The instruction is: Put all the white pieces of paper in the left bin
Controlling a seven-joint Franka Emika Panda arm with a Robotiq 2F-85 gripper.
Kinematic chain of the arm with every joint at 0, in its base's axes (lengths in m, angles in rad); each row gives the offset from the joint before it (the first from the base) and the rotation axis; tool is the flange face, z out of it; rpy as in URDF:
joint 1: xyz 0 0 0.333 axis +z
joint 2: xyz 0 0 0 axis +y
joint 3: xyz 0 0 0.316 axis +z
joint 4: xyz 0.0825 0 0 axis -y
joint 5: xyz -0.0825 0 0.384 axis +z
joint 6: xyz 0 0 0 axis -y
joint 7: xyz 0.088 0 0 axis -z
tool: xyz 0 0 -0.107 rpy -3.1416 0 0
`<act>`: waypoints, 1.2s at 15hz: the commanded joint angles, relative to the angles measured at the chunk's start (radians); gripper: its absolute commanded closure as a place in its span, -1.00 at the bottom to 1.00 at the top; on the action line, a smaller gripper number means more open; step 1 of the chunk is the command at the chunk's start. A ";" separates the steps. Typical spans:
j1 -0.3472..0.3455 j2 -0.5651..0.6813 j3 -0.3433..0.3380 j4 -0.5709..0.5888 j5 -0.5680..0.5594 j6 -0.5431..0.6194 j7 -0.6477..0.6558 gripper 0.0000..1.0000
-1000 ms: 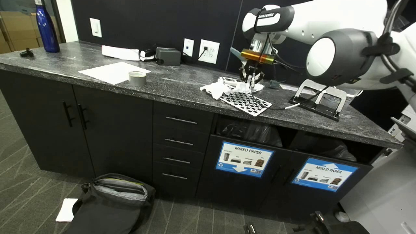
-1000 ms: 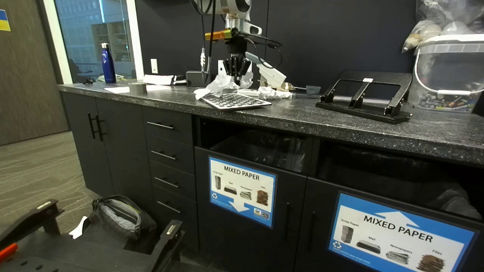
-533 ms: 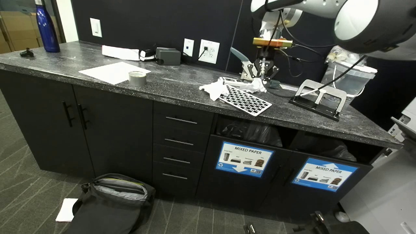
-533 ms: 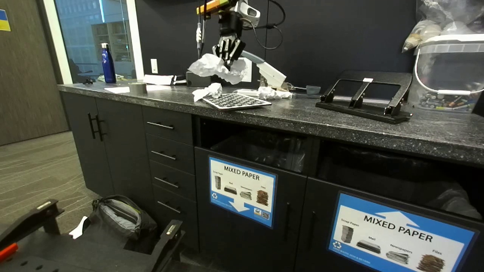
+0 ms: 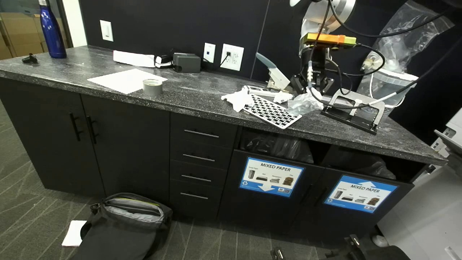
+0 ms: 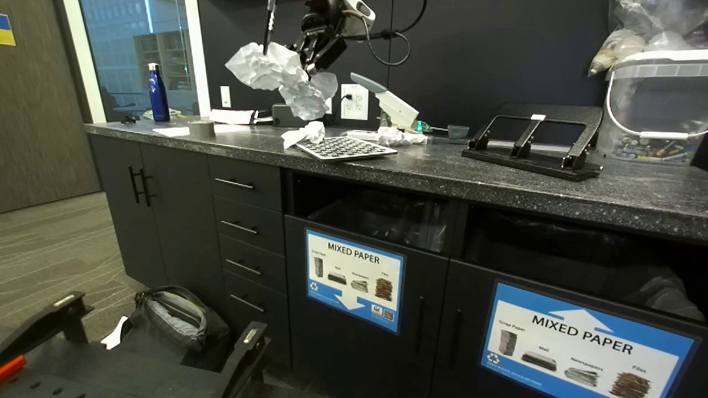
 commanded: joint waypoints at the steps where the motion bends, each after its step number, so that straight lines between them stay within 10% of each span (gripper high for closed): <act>1: -0.019 -0.156 0.018 -0.248 0.025 0.044 -0.097 0.59; 18: 0.052 -0.435 0.009 -1.119 -0.156 1.301 0.103 0.66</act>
